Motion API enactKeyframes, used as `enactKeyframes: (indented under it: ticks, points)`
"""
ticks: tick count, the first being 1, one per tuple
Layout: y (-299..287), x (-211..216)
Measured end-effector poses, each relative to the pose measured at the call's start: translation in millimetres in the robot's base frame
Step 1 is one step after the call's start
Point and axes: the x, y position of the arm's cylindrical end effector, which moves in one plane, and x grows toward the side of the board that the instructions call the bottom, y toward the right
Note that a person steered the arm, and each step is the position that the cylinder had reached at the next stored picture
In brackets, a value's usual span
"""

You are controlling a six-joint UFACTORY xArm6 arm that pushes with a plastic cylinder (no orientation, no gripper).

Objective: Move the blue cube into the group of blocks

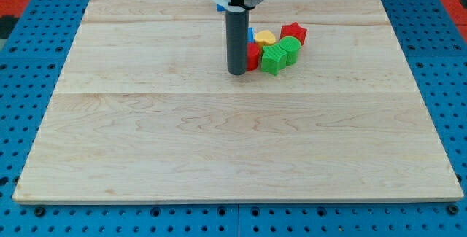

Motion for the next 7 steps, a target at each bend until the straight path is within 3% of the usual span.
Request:
enactKeyframes:
  ticks: [1,2,3,5,7]
  points:
    - [-89,1]
    - [-159,-32]
    - [-192,-83]
    - [-178,-194]
    - [-119,-204]
